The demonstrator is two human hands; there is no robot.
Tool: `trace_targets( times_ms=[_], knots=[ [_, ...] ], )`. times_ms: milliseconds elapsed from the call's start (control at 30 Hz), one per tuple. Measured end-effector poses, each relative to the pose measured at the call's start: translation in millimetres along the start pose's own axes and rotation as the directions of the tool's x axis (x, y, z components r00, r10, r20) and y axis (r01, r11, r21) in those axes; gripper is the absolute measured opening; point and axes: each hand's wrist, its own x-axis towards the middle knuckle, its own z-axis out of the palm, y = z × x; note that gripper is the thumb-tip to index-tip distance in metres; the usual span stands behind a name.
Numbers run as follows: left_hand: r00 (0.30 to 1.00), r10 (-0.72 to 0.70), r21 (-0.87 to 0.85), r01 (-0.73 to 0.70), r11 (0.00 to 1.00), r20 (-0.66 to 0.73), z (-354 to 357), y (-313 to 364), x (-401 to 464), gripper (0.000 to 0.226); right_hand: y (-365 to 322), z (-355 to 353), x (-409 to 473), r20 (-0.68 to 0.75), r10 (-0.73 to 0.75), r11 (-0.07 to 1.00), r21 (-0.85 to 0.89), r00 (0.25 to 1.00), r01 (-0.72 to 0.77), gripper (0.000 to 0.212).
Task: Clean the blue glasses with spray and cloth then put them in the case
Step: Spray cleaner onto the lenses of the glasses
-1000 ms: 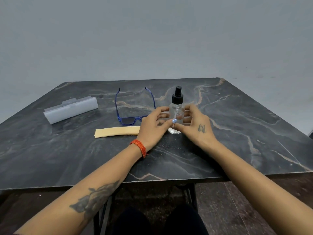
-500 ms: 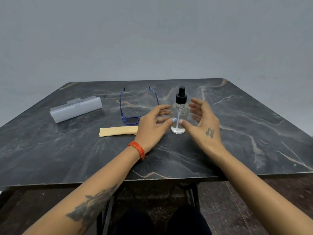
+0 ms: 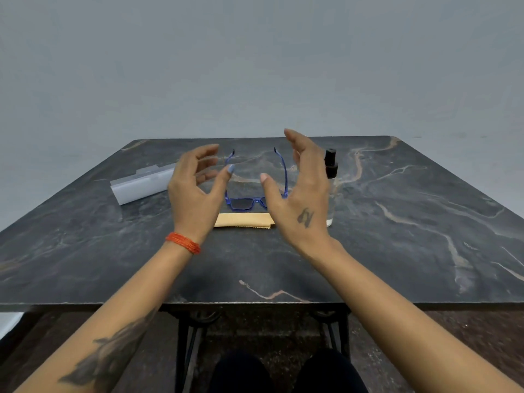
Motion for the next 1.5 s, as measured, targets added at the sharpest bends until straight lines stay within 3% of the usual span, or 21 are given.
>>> trace_targets(
  times_ms=[133, 300, 433, 600, 733, 833, 933, 1233, 1500],
  knots=[
    [0.996, -0.078, 0.116, 0.073, 0.991, 0.04, 2.8, -26.2, 11.5, 0.052, 9.7, 18.8, 11.1, 0.01, 0.085, 0.996, -0.042, 0.996, -0.084, 0.068],
    [0.914, -0.309, 0.196, 0.263, 0.945, 0.262, 11.1, -58.4, 14.5, 0.074, 27.5, 32.0, 16.9, 0.091, 0.268, 0.962, -0.075, 0.959, -0.262, 0.076],
    [0.848, -0.381, 0.194, 0.331, 0.924, 0.369, 14.1, -68.8, 7.9, 0.075, 45.9, 39.7, 12.8, 0.175, 0.406, 0.912, -0.143, 0.897, -0.385, 0.077],
    [0.847, -0.372, 0.215, 0.311, 0.926, 0.379, 16.9, -72.2, 7.6, 0.056, 61.1, 44.5, 12.9, 0.223, 0.565, 0.815, -0.303, 0.794, -0.494, 0.073],
    [0.867, -0.341, 0.292, 0.241, 0.926, 0.363, 16.7, -74.9, 7.2, 0.032, 68.3, 44.9, 13.2, 0.215, 0.589, 0.777, -0.413, 0.779, -0.474, 0.057],
    [0.873, -0.355, 0.29, 0.263, 0.92, 0.336, 16.1, -73.1, 8.1, 0.028, 72.6, 43.5, 11.7, 0.185, 0.571, 0.774, -0.447, 0.8, -0.449, 0.043],
    [0.877, -0.358, 0.272, 0.277, 0.922, 0.32, 13.2, -69.3, 8.7, 0.03, 74.1, 41.9, 10.8, 0.129, 0.541, 0.803, -0.373, 0.831, -0.465, 0.032],
    [0.894, -0.385, 0.072, 0.379, 0.923, 0.23, -7.6, -61.9, 17.5, 0.019, 62.5, 41.5, 9.6, 0.036, 0.457, 0.888, -0.082, 0.889, -0.453, 0.027],
    [0.85, -0.406, -0.047, 0.445, 0.894, 0.336, -17.1, -58.4, 24.6, 0.029, 55.0, 39.4, 7.8, 0.031, 0.436, 0.9, -0.024, 0.899, -0.436, 0.024]
  ],
)
